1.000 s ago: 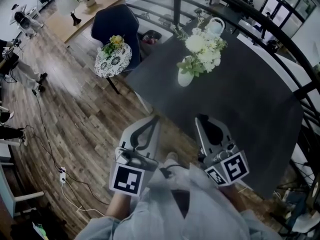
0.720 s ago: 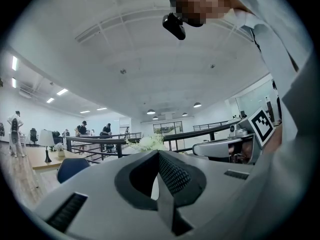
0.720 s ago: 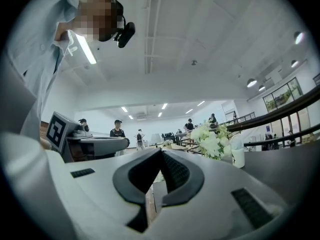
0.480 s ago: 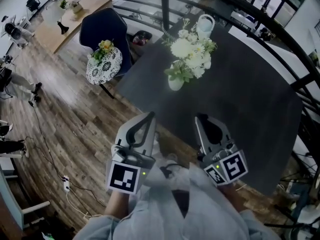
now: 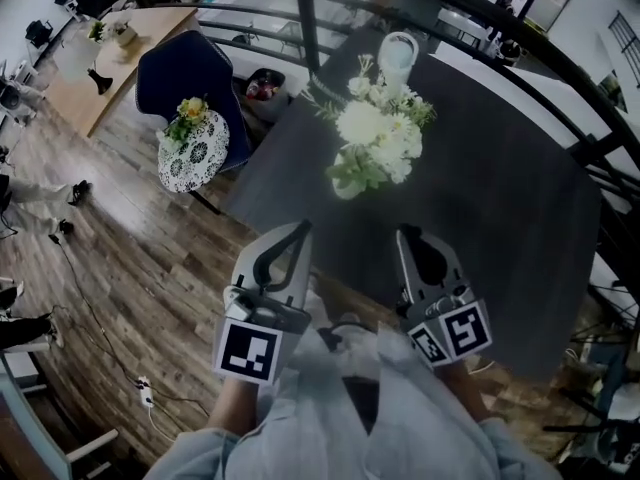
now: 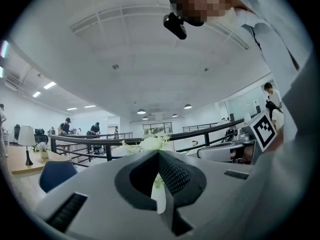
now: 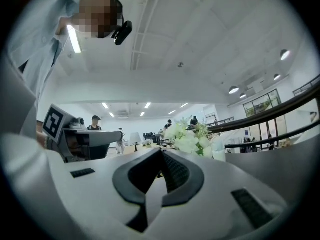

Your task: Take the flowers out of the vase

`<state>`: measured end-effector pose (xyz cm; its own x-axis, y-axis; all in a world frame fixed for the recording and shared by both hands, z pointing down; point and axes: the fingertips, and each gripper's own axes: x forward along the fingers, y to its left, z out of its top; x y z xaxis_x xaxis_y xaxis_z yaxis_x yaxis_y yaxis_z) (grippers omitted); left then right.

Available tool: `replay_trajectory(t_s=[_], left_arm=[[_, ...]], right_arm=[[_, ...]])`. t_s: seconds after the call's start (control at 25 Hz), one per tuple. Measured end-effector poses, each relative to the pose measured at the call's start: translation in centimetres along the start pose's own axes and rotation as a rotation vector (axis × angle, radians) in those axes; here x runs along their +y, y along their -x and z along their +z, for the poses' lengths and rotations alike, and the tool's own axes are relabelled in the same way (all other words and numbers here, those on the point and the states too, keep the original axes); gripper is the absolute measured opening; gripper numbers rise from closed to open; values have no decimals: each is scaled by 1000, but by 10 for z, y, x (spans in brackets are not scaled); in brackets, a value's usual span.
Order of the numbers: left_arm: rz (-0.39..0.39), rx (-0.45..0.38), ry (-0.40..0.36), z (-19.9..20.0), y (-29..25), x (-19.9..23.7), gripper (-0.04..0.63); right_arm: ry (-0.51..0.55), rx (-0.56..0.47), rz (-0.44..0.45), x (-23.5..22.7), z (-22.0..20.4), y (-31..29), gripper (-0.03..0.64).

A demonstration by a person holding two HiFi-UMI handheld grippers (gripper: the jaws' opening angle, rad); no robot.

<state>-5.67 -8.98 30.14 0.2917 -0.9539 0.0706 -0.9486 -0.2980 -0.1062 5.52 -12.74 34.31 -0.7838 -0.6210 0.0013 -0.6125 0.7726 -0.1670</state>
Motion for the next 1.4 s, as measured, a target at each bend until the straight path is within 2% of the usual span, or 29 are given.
replay_trajectory(t_s=[0.24,0.48,0.52,0.64,0.8,1.04,1.4], left_arm=[[-67,3,13,-5,-22,20,-2],[-129,-4,17,-5,-37,36,-2],[-136,-4,18,-5,-39,39,-2],[-154,-2,27,-8,-43,47,-2],[-182,3,25,-11,-48,50,-2],[-202,8,33,-15,-53,57,-2],[-213,16,47,-22,-64,69,-2]], right_arm=[[48,49,-100,-13,-14,-20,-2],[22,80,-175,-20,-28,-36,8],[20,83,-187,-22,-30,-38,42],[20,103,-214,-25,-37,-45,59],[-3,132,-234,-32,-49,-55,166],[-44,148,-266,-47,-60,-67,226],[-81,132,-274,-63,-60,-89,278]])
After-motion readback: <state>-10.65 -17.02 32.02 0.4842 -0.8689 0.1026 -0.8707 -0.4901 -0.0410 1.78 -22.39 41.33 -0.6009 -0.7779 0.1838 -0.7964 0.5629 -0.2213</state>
